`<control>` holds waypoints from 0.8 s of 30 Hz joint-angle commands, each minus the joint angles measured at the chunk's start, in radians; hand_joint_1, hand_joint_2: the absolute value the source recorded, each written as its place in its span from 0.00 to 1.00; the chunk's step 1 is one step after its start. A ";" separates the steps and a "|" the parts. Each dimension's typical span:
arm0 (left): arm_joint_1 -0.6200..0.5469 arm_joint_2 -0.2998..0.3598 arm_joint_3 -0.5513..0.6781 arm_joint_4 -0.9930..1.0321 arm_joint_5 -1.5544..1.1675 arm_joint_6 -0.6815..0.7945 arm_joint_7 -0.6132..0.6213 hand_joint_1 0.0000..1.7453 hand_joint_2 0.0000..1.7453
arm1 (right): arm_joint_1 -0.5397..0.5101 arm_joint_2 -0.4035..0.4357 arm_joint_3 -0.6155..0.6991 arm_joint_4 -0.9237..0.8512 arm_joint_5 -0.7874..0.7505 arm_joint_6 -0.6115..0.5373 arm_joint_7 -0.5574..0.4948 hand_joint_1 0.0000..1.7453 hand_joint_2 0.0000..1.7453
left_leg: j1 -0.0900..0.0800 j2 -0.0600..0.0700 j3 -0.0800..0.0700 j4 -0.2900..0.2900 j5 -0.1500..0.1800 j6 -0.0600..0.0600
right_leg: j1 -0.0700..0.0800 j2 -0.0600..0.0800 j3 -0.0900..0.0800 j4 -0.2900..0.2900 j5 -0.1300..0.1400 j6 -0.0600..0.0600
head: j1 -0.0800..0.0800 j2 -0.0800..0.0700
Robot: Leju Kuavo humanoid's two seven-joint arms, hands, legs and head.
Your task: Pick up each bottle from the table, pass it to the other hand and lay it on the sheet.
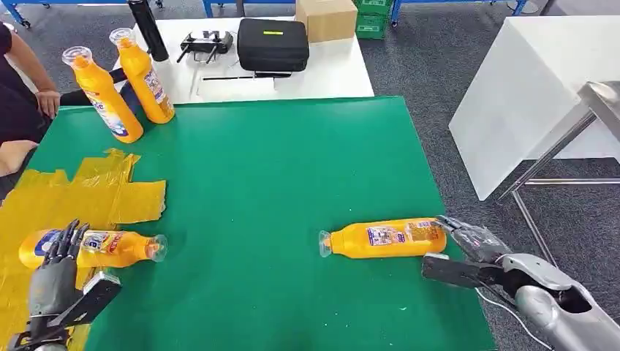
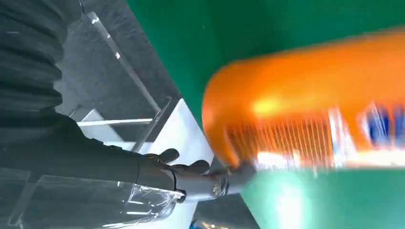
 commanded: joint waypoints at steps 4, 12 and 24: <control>-0.038 -0.072 -0.060 -0.082 0.061 -0.047 -0.013 0.00 1.00 | -0.079 0.321 0.122 0.398 0.212 -0.128 -0.027 0.00 1.00 | 0.004 0.004 0.006 -0.003 0.001 -0.003 | 0.003 0.003 0.006 -0.006 0.002 -0.002 | 0.000 0.000; -0.008 -0.082 -0.082 -0.125 0.024 -0.033 0.016 0.00 1.00 | -0.106 0.427 0.114 0.472 0.310 -0.256 -0.011 0.00 1.00 | 0.004 0.014 0.006 -0.001 0.000 -0.003 | 0.004 0.011 0.002 -0.001 0.003 -0.004 | 0.000 0.000; 0.064 -0.110 -0.033 -0.210 0.002 -0.053 0.036 0.00 1.00 | -0.101 0.438 0.087 0.313 0.392 -0.273 0.016 0.00 1.00 | 0.004 0.018 0.008 0.000 -0.001 -0.003 | 0.003 0.016 0.002 0.000 0.003 -0.005 | 0.000 0.000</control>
